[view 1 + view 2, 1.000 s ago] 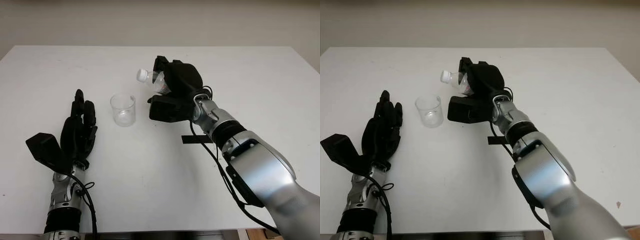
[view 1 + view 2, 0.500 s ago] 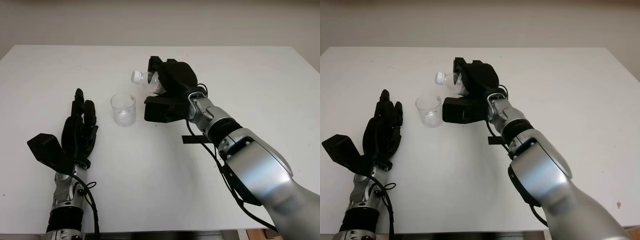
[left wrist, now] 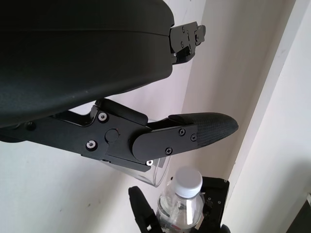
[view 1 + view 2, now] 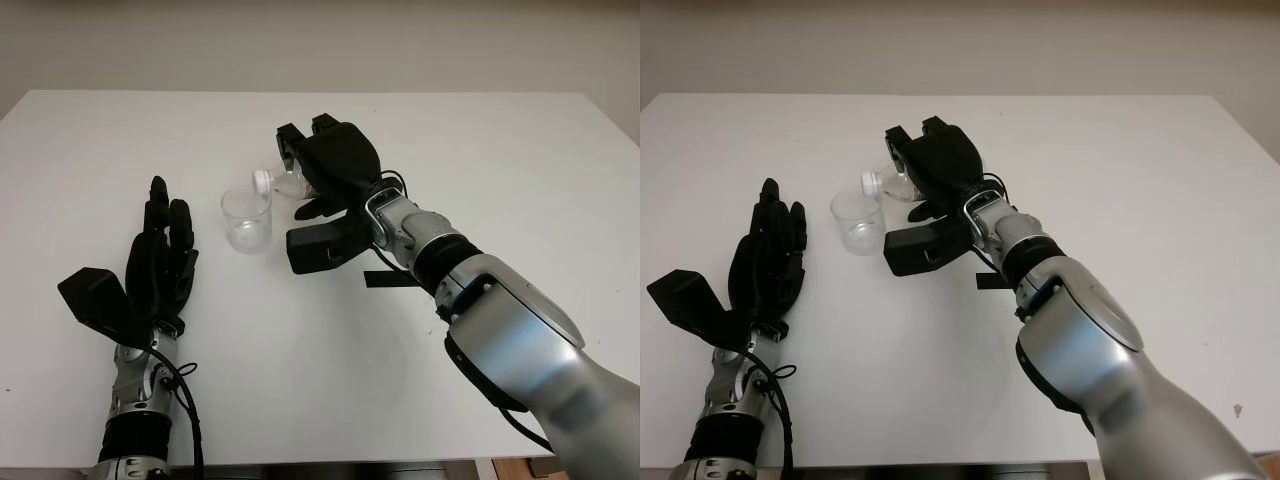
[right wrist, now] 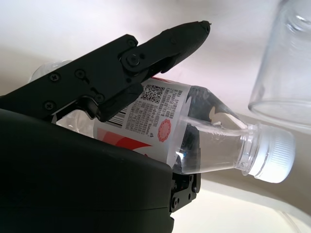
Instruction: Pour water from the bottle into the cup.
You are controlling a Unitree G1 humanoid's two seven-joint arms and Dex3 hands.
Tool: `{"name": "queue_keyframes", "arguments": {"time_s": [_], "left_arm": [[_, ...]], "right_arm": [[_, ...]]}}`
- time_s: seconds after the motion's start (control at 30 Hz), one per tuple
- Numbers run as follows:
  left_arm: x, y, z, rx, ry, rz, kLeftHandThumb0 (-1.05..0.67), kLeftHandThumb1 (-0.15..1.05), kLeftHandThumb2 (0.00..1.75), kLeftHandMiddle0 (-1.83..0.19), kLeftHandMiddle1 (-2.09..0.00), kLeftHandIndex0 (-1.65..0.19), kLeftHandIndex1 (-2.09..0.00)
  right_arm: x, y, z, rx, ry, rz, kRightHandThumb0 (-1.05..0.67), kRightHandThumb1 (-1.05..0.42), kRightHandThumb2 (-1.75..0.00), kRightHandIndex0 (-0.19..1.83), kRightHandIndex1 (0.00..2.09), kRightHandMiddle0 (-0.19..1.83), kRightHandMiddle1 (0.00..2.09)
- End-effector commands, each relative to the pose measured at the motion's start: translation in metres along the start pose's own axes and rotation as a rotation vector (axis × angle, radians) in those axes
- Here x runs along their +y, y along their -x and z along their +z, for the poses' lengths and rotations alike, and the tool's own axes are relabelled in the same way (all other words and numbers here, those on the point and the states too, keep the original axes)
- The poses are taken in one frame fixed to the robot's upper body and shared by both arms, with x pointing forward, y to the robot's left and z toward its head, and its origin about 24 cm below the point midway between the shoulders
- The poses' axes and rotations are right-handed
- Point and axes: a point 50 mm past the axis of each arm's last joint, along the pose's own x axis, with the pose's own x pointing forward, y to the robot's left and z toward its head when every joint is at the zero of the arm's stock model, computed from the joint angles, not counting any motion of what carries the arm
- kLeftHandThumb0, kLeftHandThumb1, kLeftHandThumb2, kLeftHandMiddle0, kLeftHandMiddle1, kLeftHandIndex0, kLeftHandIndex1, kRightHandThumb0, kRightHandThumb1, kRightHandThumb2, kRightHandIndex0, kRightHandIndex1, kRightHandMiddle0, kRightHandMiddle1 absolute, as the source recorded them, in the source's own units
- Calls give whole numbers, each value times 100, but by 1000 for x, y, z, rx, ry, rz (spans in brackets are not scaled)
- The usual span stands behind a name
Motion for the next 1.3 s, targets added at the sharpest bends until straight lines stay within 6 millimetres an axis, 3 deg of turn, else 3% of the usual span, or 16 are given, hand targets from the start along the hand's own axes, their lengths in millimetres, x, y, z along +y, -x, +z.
{"name": "queue_keyframes", "arguments": {"time_s": [0.0,0.2,0.43,0.67,1.07,1.27], "left_arm": [[2,13,-23,85,32,34,-68,105,55,15,-5,18,-5],[2,13,-24,87,30,26,-69,105,57,16,-5,19,-5],[1,13,-26,92,41,29,-70,105,54,16,-5,18,-5],[1,12,-28,93,44,31,-70,105,52,16,-5,19,-5],[1,13,-29,93,42,32,-70,105,54,17,-5,19,-5],[2,13,-29,94,48,34,-70,105,55,17,-5,19,-5]], "right_arm": [[-16,-8,-6,-11,83,-57,-44,-105,-12,116,209,42,209],[-17,-9,-3,-36,163,-76,-46,-105,-20,112,209,46,209],[-20,-9,0,-30,151,-139,-46,-104,-9,113,209,37,209],[-23,-9,1,-16,92,-202,-46,-104,-7,112,209,29,196],[-26,-10,2,-15,89,-245,-49,-102,-5,112,209,34,170],[-25,-10,3,-20,98,-237,-48,-101,-5,111,209,37,175]]}}
